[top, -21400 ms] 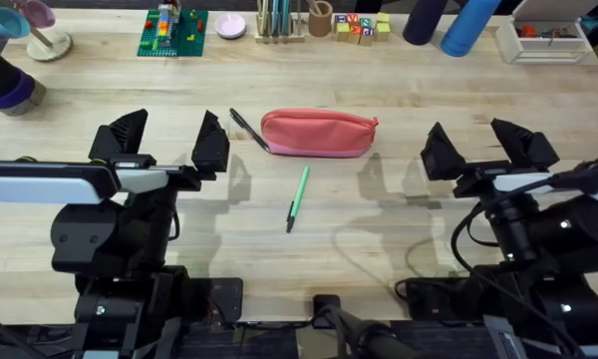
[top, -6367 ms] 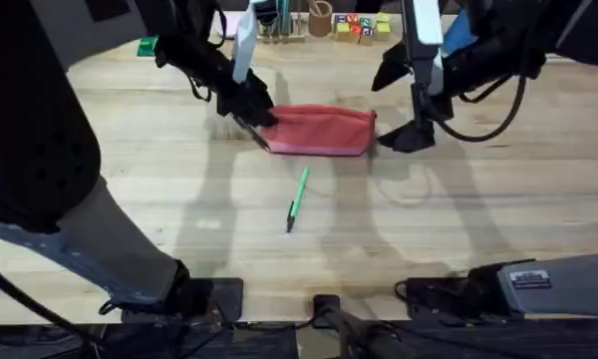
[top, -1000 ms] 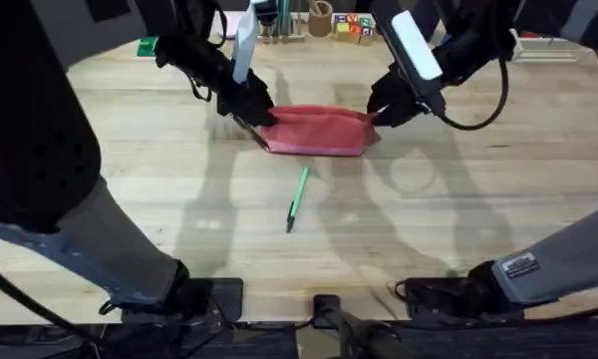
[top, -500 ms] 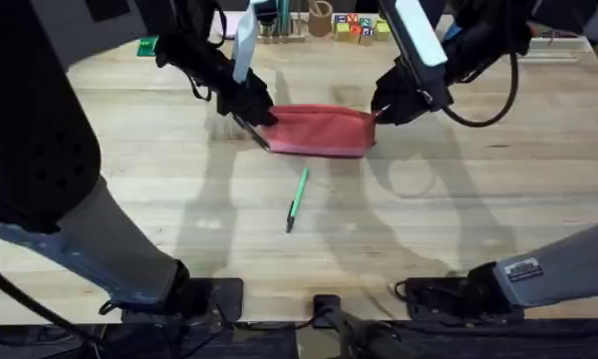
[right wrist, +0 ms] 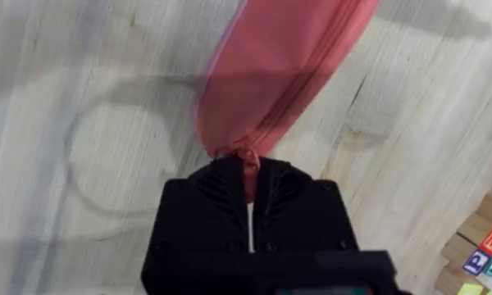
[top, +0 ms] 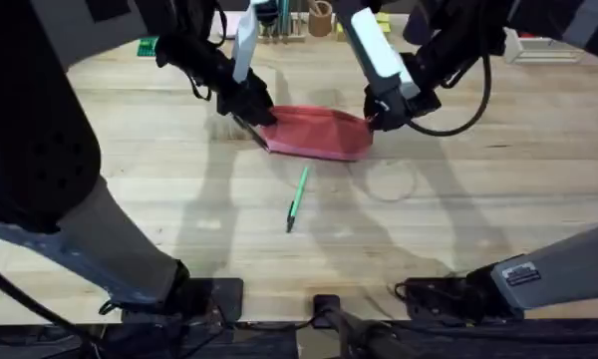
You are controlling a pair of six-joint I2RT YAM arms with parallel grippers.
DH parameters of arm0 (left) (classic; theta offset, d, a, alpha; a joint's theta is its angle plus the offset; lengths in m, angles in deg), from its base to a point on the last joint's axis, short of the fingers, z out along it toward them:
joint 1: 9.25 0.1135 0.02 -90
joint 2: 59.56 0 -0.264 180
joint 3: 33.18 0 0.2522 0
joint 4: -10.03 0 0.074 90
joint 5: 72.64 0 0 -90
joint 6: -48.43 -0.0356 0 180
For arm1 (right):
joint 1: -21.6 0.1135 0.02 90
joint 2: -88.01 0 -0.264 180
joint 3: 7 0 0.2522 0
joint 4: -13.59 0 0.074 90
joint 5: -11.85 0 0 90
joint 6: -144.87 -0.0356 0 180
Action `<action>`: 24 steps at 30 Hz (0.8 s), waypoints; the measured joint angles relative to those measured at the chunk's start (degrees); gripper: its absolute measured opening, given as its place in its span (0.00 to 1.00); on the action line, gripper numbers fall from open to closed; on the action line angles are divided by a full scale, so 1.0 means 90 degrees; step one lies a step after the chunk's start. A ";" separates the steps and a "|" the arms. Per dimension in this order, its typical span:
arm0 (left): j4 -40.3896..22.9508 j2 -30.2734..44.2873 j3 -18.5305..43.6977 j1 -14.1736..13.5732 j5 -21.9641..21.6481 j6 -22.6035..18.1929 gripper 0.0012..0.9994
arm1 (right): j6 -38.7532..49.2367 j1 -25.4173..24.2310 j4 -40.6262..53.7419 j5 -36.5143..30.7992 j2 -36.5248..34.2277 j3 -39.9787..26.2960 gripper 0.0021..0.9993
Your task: Unzip the bag, pick up the pens from the table one at a time and place them inside, then zip the bag closed.
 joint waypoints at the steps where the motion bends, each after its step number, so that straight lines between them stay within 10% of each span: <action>1: 0.0000 0.0001 0.0000 0.0000 0.0000 0.0000 0.04 | -0.0098 0.0023 0.0002 -0.0038 0.0000 -0.0017 0.03; 24: 0.0022 0.0001 0.0012 0.0082 -0.0216 0.0000 0.04 | -0.1925 0.0759 -0.0787 -0.0437 0.0000 -0.0254 0.03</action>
